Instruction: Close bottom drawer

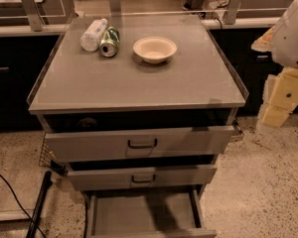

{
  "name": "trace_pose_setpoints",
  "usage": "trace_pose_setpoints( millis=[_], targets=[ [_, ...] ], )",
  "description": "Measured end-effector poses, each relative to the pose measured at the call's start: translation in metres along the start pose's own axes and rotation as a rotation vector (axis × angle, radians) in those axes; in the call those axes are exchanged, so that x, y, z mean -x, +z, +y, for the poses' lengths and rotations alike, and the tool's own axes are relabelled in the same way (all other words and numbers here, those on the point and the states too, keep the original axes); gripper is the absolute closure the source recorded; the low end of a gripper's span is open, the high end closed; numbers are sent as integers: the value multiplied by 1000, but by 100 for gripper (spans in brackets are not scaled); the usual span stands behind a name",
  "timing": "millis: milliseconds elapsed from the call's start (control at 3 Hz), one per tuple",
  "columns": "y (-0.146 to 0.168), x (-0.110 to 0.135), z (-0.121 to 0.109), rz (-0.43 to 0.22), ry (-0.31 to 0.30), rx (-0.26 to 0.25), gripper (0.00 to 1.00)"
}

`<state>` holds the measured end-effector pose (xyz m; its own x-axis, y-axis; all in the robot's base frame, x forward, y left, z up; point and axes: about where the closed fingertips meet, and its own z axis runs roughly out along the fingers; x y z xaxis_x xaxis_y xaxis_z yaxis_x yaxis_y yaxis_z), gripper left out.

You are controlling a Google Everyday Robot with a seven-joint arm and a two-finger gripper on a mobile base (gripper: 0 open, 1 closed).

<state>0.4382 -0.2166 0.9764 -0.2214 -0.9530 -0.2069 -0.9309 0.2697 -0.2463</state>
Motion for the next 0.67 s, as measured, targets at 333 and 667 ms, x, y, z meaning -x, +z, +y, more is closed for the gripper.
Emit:
trace_pose_setpoints(
  millis=[333,667],
  targets=[
    [0,0,0,0,0,0,0],
    [2,0,2,-11,4,-12,19]
  ],
)
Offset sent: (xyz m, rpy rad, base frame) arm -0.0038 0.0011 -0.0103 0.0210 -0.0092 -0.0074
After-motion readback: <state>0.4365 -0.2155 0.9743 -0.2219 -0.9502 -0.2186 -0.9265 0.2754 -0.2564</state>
